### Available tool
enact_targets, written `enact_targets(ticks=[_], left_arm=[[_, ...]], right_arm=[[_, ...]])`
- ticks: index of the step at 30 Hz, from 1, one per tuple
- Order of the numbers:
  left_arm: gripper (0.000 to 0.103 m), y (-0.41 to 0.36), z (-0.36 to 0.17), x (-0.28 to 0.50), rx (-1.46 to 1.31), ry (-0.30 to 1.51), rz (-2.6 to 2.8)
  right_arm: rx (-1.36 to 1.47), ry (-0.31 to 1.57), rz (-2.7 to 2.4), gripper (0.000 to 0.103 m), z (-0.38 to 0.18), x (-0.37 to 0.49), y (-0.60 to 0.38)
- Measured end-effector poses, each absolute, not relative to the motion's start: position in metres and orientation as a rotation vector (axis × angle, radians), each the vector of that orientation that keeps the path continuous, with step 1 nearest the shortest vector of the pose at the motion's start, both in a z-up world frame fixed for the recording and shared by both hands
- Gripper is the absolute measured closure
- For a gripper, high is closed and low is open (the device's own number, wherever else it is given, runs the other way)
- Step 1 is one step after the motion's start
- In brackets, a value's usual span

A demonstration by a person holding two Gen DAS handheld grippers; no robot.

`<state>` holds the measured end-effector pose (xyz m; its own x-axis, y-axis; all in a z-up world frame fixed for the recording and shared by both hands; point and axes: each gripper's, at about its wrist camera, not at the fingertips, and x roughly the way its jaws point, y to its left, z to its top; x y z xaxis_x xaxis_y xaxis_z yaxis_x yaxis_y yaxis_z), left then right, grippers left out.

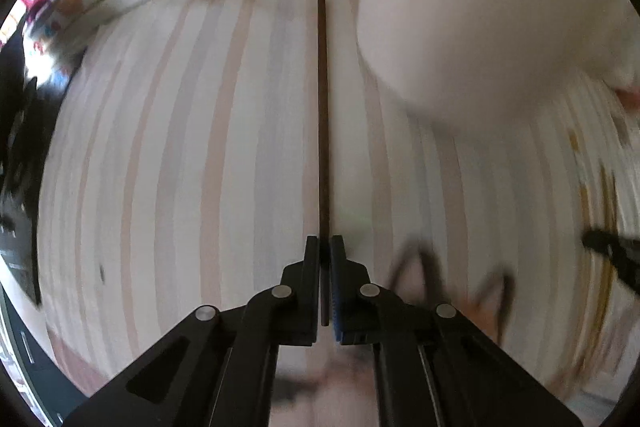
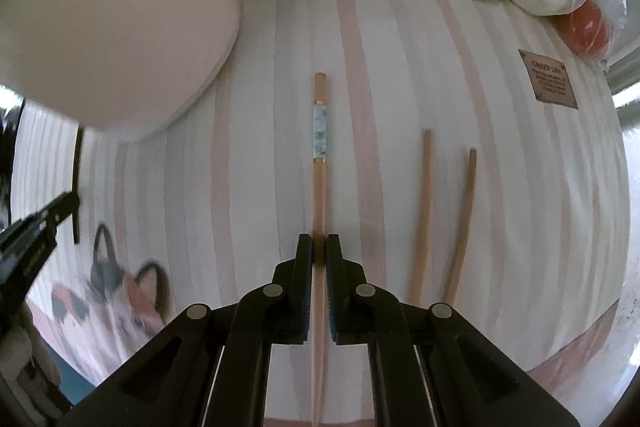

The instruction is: Organize utensils

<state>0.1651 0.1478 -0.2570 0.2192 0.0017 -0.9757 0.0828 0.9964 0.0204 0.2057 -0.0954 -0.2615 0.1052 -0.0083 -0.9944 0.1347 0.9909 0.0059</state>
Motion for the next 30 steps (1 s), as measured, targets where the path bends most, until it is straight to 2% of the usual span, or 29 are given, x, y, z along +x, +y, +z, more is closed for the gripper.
enact_targets(ticks=[6, 10, 11, 13, 14, 15, 23, 30], left_arm=[[0.1, 0.157, -0.259, 0.082, 0.023, 1.48, -0.119], [0.096, 0.162, -0.26, 0.084, -0.013, 1.49, -0.124], [0.091, 0.166, -0.261, 0.09, -0.023, 1.491, -0.119], [0.076, 0.167, -0.26, 0.105, -0.025, 1.47, -0.108], [0.063, 0.166, -0.26, 0.113, -0.022, 1.454, -0.105], [0.058, 0.166, -0.261, 0.121, -0.023, 1.441, -0.099], [0.057, 0.155, -0.266, 0.139, 0.03, 1.403, -0.056], [0.057, 0.152, -0.268, 0.139, 0.033, 1.401, -0.054]], right_arm=[[0.083, 1.514, -0.028, 0.096, -0.264, 0.152, -0.104], [0.071, 1.525, -0.008, 0.096, -0.267, 0.133, -0.104], [0.079, 1.526, -0.009, 0.096, -0.268, 0.132, -0.104], [0.107, 1.531, -0.009, 0.096, -0.269, 0.135, -0.107], [0.114, 1.535, -0.007, 0.095, -0.265, 0.15, -0.107], [0.119, 1.538, -0.008, 0.095, -0.266, 0.155, -0.11], [0.074, 1.515, -0.053, 0.095, -0.265, 0.161, -0.11], [0.096, 1.513, -0.076, 0.095, -0.26, 0.157, -0.072]])
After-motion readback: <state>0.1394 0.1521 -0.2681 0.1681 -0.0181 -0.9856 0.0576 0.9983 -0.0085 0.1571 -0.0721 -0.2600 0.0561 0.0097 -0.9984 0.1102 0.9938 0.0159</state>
